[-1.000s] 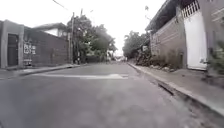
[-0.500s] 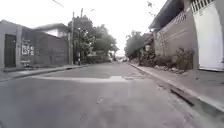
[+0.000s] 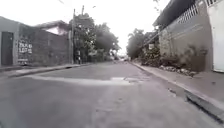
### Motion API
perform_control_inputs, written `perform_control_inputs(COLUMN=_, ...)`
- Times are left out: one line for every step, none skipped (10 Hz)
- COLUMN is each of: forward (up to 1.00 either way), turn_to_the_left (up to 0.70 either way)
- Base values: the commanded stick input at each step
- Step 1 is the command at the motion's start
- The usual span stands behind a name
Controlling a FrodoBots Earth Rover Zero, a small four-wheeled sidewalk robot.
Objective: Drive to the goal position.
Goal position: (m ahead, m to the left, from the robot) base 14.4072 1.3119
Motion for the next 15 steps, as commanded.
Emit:
perform_control_inputs(forward=1.00, turn_to_the_left=0.00)
perform_control_inputs(forward=1.00, turn_to_the_left=0.00)
perform_control_inputs(forward=1.00, turn_to_the_left=0.00)
perform_control_inputs(forward=1.00, turn_to_the_left=0.00)
perform_control_inputs(forward=1.00, turn_to_the_left=0.00)
perform_control_inputs(forward=1.00, turn_to_the_left=0.00)
perform_control_inputs(forward=1.00, turn_to_the_left=0.00)
perform_control_inputs(forward=1.00, turn_to_the_left=0.00)
perform_control_inputs(forward=1.00, turn_to_the_left=-0.16)
perform_control_inputs(forward=1.00, turn_to_the_left=-0.40)
perform_control_inputs(forward=1.00, turn_to_the_left=-0.40)
perform_control_inputs(forward=1.00, turn_to_the_left=-0.40)
perform_control_inputs(forward=1.00, turn_to_the_left=-0.40)
perform_control_inputs(forward=1.00, turn_to_the_left=-0.39)
perform_control_inputs(forward=1.00, turn_to_the_left=-0.29)
